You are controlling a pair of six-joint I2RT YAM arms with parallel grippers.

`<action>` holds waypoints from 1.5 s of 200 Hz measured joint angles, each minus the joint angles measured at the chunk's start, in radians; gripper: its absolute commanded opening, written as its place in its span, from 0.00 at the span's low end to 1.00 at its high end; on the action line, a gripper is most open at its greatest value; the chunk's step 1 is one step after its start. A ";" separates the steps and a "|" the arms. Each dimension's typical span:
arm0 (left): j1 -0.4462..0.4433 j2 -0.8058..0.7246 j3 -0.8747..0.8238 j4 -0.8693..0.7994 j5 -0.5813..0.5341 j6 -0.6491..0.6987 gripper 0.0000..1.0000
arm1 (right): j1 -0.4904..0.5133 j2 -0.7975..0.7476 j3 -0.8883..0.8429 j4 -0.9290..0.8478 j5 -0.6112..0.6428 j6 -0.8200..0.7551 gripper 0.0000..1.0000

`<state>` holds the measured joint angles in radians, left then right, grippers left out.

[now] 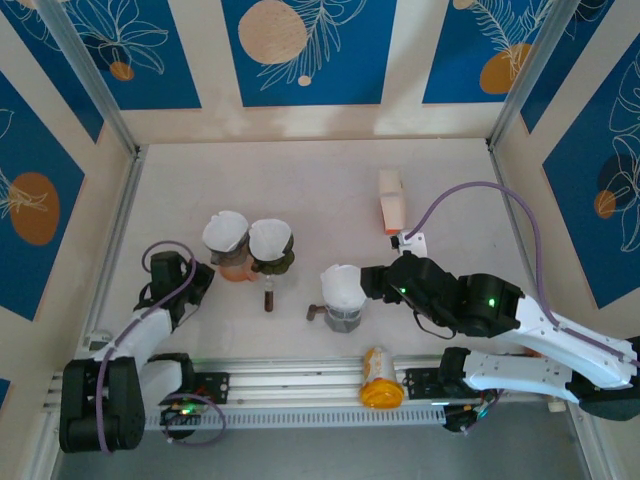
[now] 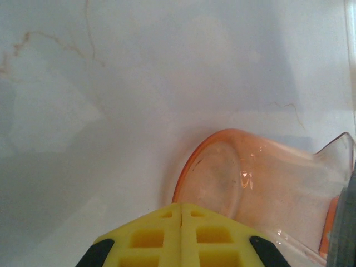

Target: Place the coffee filter in the dripper

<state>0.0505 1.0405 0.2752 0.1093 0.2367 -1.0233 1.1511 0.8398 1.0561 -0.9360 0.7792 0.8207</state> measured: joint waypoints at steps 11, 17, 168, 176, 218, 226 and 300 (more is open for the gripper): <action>0.000 0.019 -0.003 0.030 0.004 0.000 0.00 | -0.002 0.001 0.000 0.000 0.000 0.000 0.75; 0.000 0.030 -0.005 0.045 0.008 -0.001 0.00 | -0.002 0.002 0.000 0.000 0.000 0.000 0.75; -0.062 0.314 -0.019 0.409 0.035 -0.068 0.00 | -0.035 0.055 0.000 -0.007 -0.001 0.023 0.75; -0.069 0.328 -0.014 0.423 0.035 -0.068 0.00 | -0.039 0.058 0.000 -0.007 -0.001 0.023 0.75; -0.108 0.418 0.027 0.490 0.032 -0.073 0.00 | -0.062 0.076 0.000 -0.006 -0.011 0.027 0.75; -0.118 0.436 0.036 0.504 0.031 -0.076 0.00 | -0.065 0.079 0.000 -0.006 -0.014 0.027 0.75; -0.210 0.587 0.132 0.598 0.013 -0.098 0.00 | -0.080 0.106 0.000 0.000 -0.028 0.038 0.75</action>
<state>-0.1593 1.6276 0.4076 0.7074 0.2501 -1.1213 1.0706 0.9459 1.0565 -0.9356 0.7513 0.8589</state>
